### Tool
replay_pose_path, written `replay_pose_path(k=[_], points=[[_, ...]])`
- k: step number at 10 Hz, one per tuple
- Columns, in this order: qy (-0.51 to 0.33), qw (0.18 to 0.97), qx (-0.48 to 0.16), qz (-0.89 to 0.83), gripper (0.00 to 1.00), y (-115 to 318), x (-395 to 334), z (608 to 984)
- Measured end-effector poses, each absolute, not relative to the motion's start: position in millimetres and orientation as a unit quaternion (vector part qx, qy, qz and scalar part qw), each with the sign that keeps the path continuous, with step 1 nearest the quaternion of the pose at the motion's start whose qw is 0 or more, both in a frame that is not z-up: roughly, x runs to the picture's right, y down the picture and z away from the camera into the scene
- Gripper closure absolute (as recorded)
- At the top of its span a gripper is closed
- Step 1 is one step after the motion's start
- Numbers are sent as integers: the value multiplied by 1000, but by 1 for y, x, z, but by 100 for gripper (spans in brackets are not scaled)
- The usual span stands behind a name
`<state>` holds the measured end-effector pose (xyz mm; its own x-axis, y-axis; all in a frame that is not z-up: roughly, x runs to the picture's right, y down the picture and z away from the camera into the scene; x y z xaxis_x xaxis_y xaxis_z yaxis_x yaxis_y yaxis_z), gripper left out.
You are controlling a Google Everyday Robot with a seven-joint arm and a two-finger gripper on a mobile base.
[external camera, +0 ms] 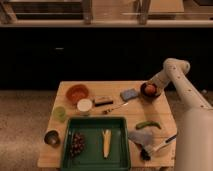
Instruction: Place apple in table surface
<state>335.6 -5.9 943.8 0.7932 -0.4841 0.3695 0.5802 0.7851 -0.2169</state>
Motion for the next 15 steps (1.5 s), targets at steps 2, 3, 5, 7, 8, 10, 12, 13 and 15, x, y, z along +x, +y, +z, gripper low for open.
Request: replay_pose_path(k=[2, 3, 5, 7, 8, 10, 12, 13, 15], points=[[-148, 933, -165, -283, 34, -5, 338, 947], [-149, 933, -167, -282, 34, -4, 339, 948], [-150, 932, -171, -282, 40, -2, 340, 951], [-151, 932, -172, -281, 58, -1, 340, 953], [-152, 932, -173, -281, 70, -1, 340, 953], [-154, 931, -173, -281, 88, -1, 341, 953], [-155, 930, -172, -284, 100, -1, 340, 950], [-156, 929, -170, -288, 100, -3, 337, 947], [-155, 927, -164, -298, 100, -7, 332, 938]])
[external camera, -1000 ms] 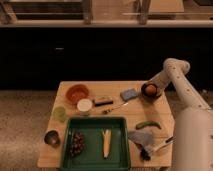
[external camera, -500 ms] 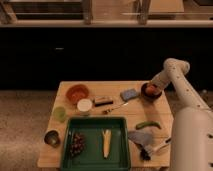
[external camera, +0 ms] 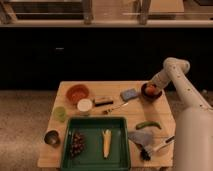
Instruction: Place apple in table surface
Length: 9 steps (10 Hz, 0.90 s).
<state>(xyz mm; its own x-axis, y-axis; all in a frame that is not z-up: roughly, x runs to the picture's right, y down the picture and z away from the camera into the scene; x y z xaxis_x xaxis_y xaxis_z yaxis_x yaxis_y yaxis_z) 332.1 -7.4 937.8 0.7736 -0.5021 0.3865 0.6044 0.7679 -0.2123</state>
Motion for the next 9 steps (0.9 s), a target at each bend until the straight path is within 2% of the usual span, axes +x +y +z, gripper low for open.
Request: replay_pose_path(k=[9], points=[[-141, 913, -155, -350, 100, -18, 325, 899]])
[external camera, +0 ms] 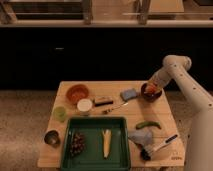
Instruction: Place apple in table surface
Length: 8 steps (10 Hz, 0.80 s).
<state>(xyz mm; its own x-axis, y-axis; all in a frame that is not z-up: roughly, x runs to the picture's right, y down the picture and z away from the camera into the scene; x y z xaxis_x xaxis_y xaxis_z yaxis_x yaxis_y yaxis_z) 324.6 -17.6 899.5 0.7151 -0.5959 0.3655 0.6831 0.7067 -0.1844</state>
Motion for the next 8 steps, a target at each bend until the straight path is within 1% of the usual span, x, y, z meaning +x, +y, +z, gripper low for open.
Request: replay_pose_path(k=[8], points=[[-156, 894, -145, -394, 100, -26, 313, 870]])
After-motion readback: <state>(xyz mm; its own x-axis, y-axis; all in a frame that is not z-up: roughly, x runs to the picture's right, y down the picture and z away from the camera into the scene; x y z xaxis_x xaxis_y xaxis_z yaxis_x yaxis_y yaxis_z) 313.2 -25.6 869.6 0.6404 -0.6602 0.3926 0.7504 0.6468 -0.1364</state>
